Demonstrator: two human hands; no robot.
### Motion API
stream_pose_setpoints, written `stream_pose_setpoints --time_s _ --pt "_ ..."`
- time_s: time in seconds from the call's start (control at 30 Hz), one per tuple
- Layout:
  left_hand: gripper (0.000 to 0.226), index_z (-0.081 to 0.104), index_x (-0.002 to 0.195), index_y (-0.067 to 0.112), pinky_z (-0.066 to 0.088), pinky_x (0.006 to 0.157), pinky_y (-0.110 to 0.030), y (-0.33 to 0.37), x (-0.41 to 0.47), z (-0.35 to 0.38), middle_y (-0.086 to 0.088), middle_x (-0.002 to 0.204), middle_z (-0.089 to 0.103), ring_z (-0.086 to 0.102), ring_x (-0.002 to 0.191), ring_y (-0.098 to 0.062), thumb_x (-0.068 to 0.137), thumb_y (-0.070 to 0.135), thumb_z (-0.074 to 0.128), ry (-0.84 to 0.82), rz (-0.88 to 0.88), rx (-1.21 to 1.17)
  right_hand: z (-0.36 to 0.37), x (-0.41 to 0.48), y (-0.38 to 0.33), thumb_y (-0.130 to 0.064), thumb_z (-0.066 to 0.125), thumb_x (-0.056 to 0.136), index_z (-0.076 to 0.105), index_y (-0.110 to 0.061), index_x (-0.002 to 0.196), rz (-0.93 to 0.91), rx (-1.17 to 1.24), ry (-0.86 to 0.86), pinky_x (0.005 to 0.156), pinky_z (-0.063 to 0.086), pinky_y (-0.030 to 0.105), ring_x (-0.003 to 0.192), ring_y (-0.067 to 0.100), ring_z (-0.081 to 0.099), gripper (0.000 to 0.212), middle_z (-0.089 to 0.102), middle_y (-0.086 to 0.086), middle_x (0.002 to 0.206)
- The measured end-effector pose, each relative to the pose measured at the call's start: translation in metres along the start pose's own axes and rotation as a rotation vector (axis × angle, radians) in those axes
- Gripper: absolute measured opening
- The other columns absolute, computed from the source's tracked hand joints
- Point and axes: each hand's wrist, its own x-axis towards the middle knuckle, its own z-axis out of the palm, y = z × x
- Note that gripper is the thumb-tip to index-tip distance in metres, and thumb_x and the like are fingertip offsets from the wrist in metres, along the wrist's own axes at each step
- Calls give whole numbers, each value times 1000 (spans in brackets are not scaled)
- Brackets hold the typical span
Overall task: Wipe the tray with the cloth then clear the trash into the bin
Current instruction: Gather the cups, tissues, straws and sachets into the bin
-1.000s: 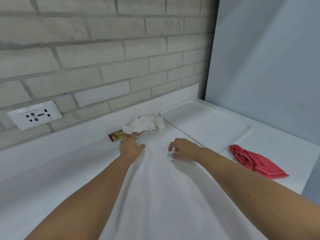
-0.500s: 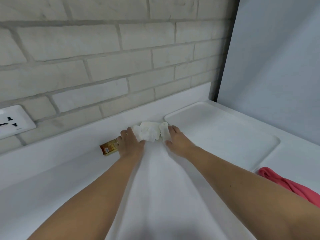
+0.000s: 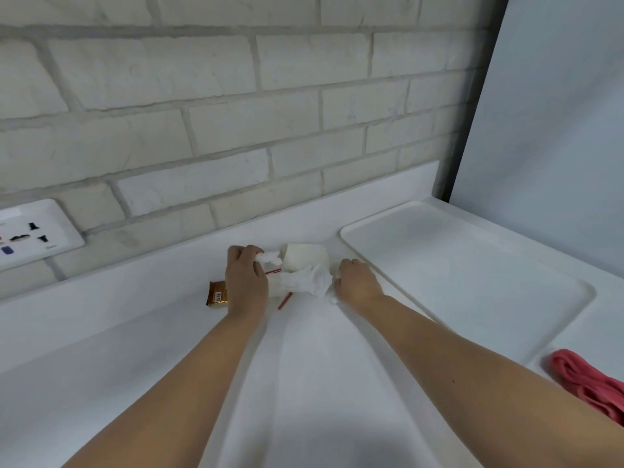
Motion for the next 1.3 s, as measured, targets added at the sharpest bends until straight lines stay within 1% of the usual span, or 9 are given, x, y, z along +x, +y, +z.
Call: stream_pose_setpoints --time_s 0.2,0.3,0.37,0.47,0.63,0.87,1.0,1.13,1.3 --pt "24 56 97 0 37 65 -29 6 3 -2 -11 88 56 51 84 -25 85 -3 35 -246 -115 -15 -15 13 13 -6 42 94 55 2 121 163 294 46 76 40 27 116 30 51 31 51 17 128" --pt "28 53 112 11 47 77 -33 12 -2 5 -8 100 60 56 94 -28 85 14 46 -446 -162 148 -20 13 20 1 49 83 60 -4 86 195 344 19 70 44 28 88 29 57 13 58 16 97" --pt "38 50 121 19 46 82 -32 10 -6 9 -5 111 61 57 104 -26 84 20 53 -545 -119 273 -24 13 18 2 46 77 52 -11 66 237 407 44 64 40 26 73 26 52 18 55 9 81" --pt "36 54 120 26 46 86 -31 4 -17 16 0 116 63 57 110 -23 85 21 52 -590 34 382 -23 19 11 -14 45 87 53 -11 74 250 480 13 70 43 32 77 25 49 15 54 9 87" --pt "23 59 109 13 47 80 -34 3 -29 20 -5 109 63 58 103 -24 90 17 46 -593 175 453 -8 23 -18 -66 54 79 59 -6 111 200 449 -158 79 44 30 104 27 62 68 65 7 107" --pt "21 54 108 5 44 74 -32 -2 -31 -6 -5 108 45 56 92 -25 92 15 46 -449 259 306 -5 32 -41 -29 63 83 52 -14 87 301 509 -213 73 41 26 104 24 61 19 54 2 90" --pt "12 50 102 2 34 66 -12 -4 -28 -30 1 105 33 46 82 -14 92 3 43 -343 218 167 -8 34 -40 -13 55 88 44 -12 63 294 556 -287 60 36 23 66 18 48 27 44 2 65" --pt "4 46 91 7 32 63 -24 1 -23 -52 -7 89 48 46 82 -23 90 3 45 -217 176 146 -27 5 -27 -14 59 91 50 -14 70 250 717 -369 47 35 15 54 11 41 23 48 2 67" --pt "25 49 116 0 36 73 -35 30 -38 -65 -14 97 53 42 92 -26 93 8 43 -132 118 140 -61 -49 1 -23 58 91 58 -16 88 188 532 -396 50 24 20 55 11 32 8 55 -1 73"
